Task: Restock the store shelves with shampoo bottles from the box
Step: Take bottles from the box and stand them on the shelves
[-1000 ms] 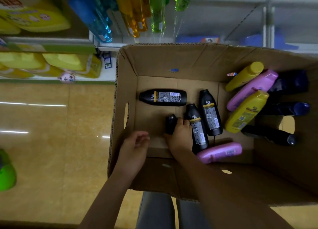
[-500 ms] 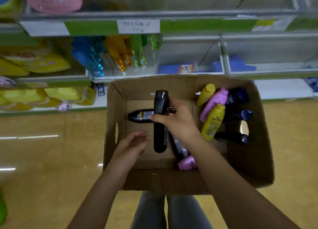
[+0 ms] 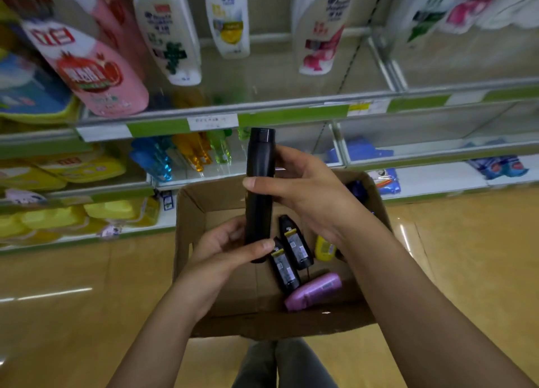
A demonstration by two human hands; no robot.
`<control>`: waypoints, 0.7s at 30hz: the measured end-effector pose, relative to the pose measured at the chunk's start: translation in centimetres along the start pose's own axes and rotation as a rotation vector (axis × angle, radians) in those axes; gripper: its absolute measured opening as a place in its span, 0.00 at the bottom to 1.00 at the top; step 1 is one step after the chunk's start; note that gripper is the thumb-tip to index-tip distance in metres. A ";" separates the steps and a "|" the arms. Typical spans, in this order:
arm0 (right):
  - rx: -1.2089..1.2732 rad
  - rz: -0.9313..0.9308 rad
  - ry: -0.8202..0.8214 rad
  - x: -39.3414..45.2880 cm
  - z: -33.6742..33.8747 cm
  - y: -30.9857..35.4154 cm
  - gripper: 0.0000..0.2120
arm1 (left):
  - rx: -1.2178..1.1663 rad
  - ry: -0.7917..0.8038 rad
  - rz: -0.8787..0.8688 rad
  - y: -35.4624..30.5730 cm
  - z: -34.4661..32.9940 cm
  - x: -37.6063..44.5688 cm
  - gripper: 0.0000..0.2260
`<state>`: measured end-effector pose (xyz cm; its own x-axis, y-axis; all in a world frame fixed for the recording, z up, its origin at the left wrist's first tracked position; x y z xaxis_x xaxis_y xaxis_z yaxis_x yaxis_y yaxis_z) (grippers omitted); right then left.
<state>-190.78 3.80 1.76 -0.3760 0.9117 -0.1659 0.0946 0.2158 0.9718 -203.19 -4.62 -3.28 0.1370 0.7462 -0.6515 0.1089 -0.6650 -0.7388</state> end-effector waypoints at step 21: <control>-0.189 0.194 -0.048 -1.3 0.2 9.5 0.19 | 0.291 -0.272 -0.279 -9.0 -4.0 -5.1 0.24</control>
<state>-189.16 4.75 11.20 -0.3227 0.9462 0.0228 -0.0154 -0.0293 0.9995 -200.97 -2.58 7.41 -0.1249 0.9014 -0.4146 -0.1799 -0.4315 -0.8840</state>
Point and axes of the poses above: each hand's wrist, its own x-axis towards the middle knuckle, its own z-axis out of the back of the hand, y = z × x, the point moved 5 cm from there along x, towards the middle knuckle, and after that the axes turned 11 degrees about z, right-handed, at the moved point
